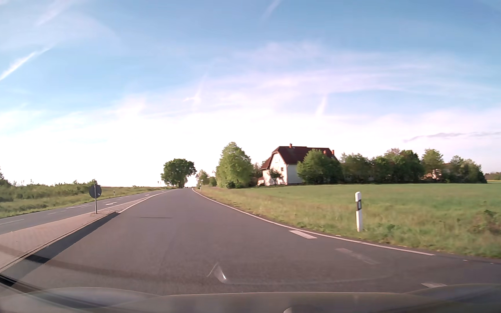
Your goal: Follow the waypoints while adhering to traffic rules and regulations
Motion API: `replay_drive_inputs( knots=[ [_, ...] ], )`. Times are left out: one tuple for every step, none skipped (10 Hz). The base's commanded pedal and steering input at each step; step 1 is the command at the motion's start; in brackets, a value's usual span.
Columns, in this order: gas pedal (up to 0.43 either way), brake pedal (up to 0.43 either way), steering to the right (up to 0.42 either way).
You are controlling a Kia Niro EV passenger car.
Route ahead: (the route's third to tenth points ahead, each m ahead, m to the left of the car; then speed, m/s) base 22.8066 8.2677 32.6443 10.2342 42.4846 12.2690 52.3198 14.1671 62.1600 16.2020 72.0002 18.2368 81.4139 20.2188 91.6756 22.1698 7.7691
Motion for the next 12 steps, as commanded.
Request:
replay_drive_inputs(
  knots=[
    [0.260,0.000,-0.234],
    [0.268,0.000,-0.215],
    [0.268,0.000,-0.187],
    [0.280,0.000,-0.164],
    [0.287,0.000,-0.136],
    [0.299,0.000,-0.108],
    [0.299,0.000,-0.086],
    [0.311,0.000,-0.071],
    [0.311,0.000,-0.058],
    [0.319,0.000,-0.048],
    [0.319,0.000,-0.038],
    [0.319,0.000,-0.029]
  ],
)
